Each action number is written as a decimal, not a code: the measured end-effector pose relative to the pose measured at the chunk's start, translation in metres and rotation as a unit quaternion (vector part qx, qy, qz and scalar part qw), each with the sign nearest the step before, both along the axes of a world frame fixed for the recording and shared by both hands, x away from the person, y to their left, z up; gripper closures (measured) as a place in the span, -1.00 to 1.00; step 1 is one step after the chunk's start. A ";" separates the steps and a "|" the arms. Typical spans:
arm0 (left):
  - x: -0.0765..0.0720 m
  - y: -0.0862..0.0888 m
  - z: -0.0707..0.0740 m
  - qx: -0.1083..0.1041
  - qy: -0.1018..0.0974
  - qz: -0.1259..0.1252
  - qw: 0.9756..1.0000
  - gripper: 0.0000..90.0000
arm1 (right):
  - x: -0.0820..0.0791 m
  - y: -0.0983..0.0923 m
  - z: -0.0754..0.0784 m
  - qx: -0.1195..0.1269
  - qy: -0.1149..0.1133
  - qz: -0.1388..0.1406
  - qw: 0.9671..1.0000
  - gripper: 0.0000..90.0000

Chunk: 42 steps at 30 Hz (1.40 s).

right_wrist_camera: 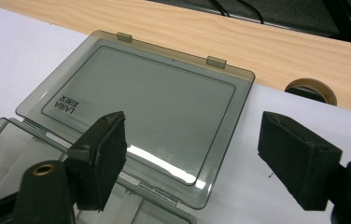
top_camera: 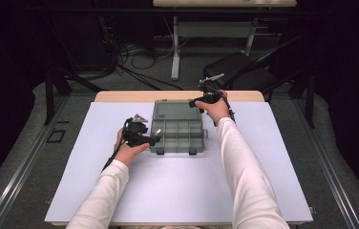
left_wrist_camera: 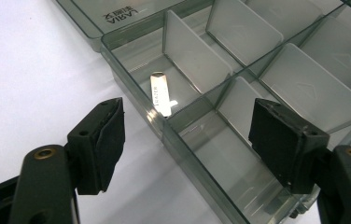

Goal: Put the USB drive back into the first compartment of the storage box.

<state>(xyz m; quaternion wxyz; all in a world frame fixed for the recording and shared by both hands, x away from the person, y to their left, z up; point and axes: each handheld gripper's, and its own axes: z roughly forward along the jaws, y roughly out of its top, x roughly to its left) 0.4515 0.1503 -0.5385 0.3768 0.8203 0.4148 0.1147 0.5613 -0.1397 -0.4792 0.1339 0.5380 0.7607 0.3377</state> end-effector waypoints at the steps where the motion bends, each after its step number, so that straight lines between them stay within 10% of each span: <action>1: 0.000 0.001 0.000 0.003 0.005 -0.004 1.000 -0.36 | 0.001 0.000 -0.001 0.002 0.000 0.000 1.000 -0.49; 42: -0.001 -0.012 -0.021 0.056 -0.012 0.004 0.998 -0.08 | 0.008 0.002 -0.026 0.027 0.044 -0.006 0.999 -0.52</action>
